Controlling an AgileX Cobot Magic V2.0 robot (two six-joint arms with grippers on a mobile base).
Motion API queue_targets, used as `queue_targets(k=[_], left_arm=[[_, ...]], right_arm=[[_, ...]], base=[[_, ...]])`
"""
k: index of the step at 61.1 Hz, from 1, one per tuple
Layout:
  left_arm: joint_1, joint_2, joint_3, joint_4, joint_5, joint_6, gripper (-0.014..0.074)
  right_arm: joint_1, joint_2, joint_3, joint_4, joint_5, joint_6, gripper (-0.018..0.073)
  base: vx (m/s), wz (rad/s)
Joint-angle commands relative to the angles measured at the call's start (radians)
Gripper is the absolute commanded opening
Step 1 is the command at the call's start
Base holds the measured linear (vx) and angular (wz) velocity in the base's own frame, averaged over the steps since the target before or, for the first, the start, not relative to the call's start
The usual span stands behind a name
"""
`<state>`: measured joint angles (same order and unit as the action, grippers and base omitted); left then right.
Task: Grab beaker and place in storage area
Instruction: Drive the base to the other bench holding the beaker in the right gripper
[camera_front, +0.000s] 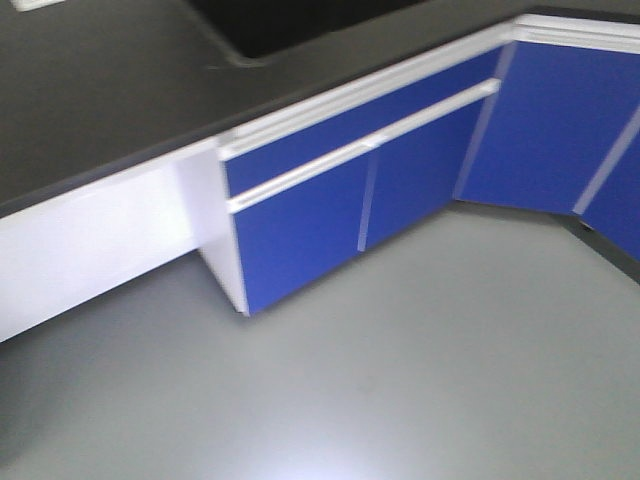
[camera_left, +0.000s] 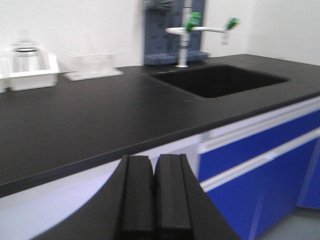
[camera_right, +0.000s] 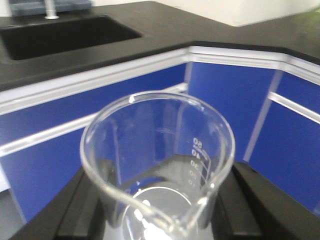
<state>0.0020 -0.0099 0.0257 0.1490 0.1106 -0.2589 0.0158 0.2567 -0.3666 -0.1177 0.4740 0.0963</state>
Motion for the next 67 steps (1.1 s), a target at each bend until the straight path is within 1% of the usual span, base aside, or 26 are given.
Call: queue_targets(k=[1,13,26,44,50,53,56,60,67], left_arm=[[-0.007,-0.018,0.022,-0.006,-0.085,-0.006,-0.0008],[-0.007,-0.018,0.022,-0.006,-0.085,-0.006,-0.0008],[-0.007,-0.018,0.022,-0.006,-0.085,-0.006,-0.0008],[-0.009,-0.017,0.022,-0.006,-0.085,-0.006,-0.0008],[-0.007,-0.017,0.022,-0.006,-0.077,-0.006,-0.0008],[-0.007,-0.017,0.022,-0.006,-0.075,-0.006,-0.0008],[-0.007,-0.017,0.022,-0.006,-0.071,-0.006,-0.0008],[-0.021,-0.017,0.022,-0.006,-0.063,-0.006,-0.0008],[-0.024,-0.017,0.022,-0.006,-0.061,-0.006,-0.0008]], right_arm=[[-0.002,0.009,-0.026,-0.01,-0.082,-0.007,-0.0001],[-0.002,0.009,-0.026,-0.01,-0.082,-0.007,-0.0001],[-0.002,0.009,-0.026,-0.01,-0.082,-0.007,-0.0001],[-0.006,0.008,-0.026,-0.01,-0.082,-0.007,-0.0001],[-0.002,0.0,-0.026,-0.024,-0.081,-0.007,-0.0001],[-0.004,0.0,-0.026,-0.01,-0.085,-0.007,-0.0001],[-0.004,0.0,-0.026,-0.016,-0.08,-0.007,-0.0001],[-0.004,0.0,-0.026,-0.01,-0.08,-0.007,-0.0001],[-0.004,0.0,-0.026,-0.01,-0.08,-0.007,-0.0001]], base=[[-0.23,-0.89],[-0.22,-0.79],[-0.19,-0.58],[-0.16,-0.46],[-0.08,-0.28],[-0.06,-0.27],[-0.04,-0.3],[-0.03,-0.32],[-0.03,-0.4]])
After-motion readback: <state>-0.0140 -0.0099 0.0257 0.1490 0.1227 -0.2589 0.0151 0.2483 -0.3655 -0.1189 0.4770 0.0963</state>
